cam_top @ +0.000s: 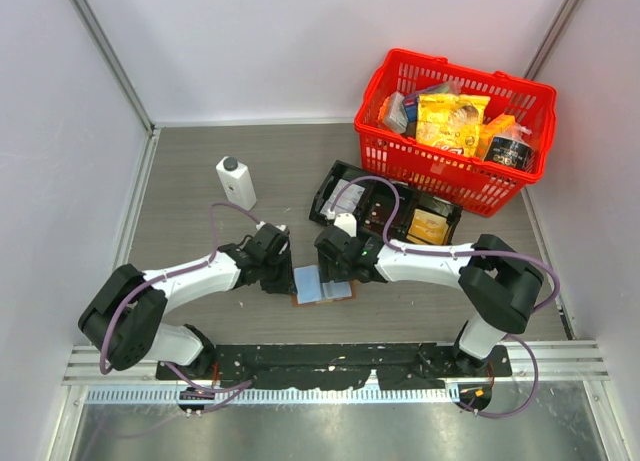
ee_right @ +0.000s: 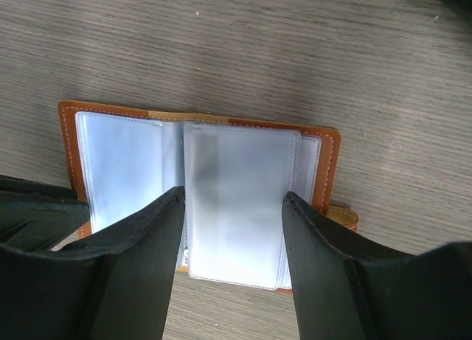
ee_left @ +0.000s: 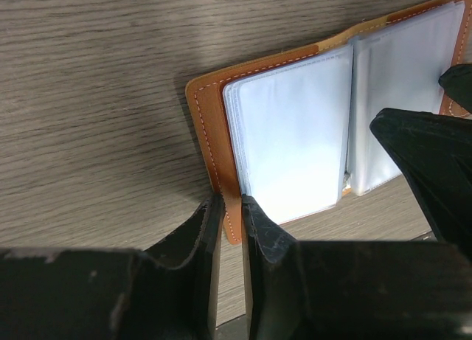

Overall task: Take the credit cards out of the card holder
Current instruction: Remove the credit card from the card holder.

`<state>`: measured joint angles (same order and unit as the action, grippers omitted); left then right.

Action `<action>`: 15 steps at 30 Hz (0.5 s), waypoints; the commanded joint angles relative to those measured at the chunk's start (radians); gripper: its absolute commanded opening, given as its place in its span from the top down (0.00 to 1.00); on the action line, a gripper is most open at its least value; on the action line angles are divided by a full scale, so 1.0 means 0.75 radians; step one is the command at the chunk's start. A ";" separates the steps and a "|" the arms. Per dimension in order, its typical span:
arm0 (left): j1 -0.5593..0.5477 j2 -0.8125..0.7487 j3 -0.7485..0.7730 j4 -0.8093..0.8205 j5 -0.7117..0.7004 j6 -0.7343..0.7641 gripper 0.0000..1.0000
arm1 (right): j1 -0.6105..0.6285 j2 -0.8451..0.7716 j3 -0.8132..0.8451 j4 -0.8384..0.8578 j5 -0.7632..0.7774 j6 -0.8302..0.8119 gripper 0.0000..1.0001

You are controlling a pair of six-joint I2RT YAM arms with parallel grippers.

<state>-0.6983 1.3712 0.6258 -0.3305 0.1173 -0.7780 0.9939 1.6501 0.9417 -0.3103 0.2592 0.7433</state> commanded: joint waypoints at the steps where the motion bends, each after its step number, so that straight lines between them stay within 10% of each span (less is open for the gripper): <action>1: -0.004 0.000 -0.018 0.026 0.017 0.007 0.80 | 0.008 0.017 -0.018 0.078 -0.094 0.005 0.40; 15: -0.004 0.027 -0.041 0.085 0.060 -0.008 0.81 | 0.010 -0.077 0.019 0.352 -0.472 0.015 0.54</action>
<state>-0.6987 1.3735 0.6155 -0.3031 0.1425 -0.7811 0.9855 1.6375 0.9199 -0.1719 0.0593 0.7258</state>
